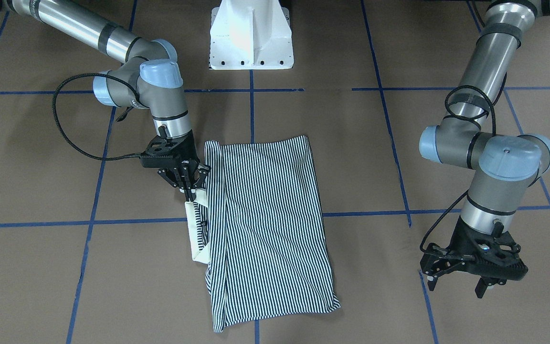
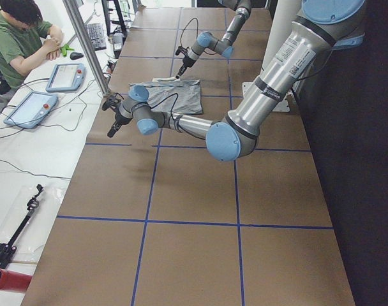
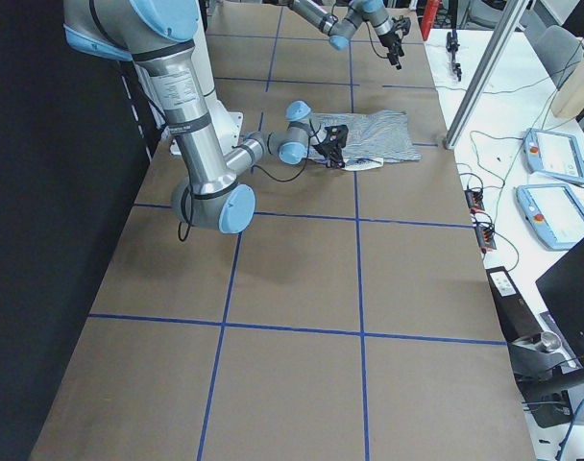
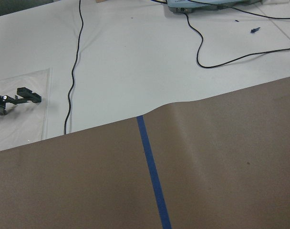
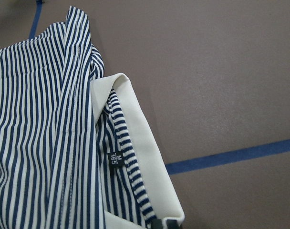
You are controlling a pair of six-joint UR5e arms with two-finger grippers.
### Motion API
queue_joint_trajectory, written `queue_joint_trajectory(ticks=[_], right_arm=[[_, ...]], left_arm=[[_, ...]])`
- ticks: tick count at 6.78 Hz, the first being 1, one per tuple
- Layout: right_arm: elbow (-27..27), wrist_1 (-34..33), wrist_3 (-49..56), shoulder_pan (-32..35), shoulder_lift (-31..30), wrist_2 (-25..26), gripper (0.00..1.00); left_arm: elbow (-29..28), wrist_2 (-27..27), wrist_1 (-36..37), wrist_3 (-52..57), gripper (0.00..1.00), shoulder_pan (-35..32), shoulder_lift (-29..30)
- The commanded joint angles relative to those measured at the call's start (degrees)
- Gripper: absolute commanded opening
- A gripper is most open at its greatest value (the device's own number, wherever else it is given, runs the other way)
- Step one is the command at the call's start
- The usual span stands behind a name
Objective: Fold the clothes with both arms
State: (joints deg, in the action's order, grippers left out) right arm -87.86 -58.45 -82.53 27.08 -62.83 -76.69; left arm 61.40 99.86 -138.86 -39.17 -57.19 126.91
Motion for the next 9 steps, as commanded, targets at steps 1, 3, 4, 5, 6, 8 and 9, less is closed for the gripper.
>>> queue_joint_trajectory(ticks=[1, 3, 4, 5, 6, 8, 9], right_arm=[[-1.35, 0.01, 0.08, -0.45, -1.24, 0.23, 0.0], [-1.61, -0.61, 1.83, -1.33, -0.98, 2.24, 1.0], [-5.53, -2.7, 7.59, -0.98, -0.97, -0.54, 1.0], [-11.83, -11.68, 10.78, -0.89, -0.97, -3.52, 1.0], [-14.85, -20.3, 10.9, -1.93, -0.02, -3.29, 1.0], [-15.06, -22.05, 24.58, -6.75, -0.36, 1.15, 1.0], [-15.06, -22.05, 30.7, -9.65, -0.36, 4.24, 0.95]], left_arm=[[0.21, 0.33, -0.01, -0.03, 1.0, 0.06, 0.09], [0.3, 0.33, -0.01, -0.03, 1.0, 0.06, 0.09], [0.39, 0.33, 0.08, -0.03, 1.0, 0.06, 0.09], [0.39, 0.33, 0.08, -0.03, 1.0, 0.06, 0.0], [0.39, 0.33, 0.08, -0.03, 1.0, 0.06, 0.09], [0.48, 0.42, -0.01, -0.03, 1.0, 0.06, 0.0], [0.48, 0.42, -0.01, -0.11, 1.0, 0.06, 0.0]])
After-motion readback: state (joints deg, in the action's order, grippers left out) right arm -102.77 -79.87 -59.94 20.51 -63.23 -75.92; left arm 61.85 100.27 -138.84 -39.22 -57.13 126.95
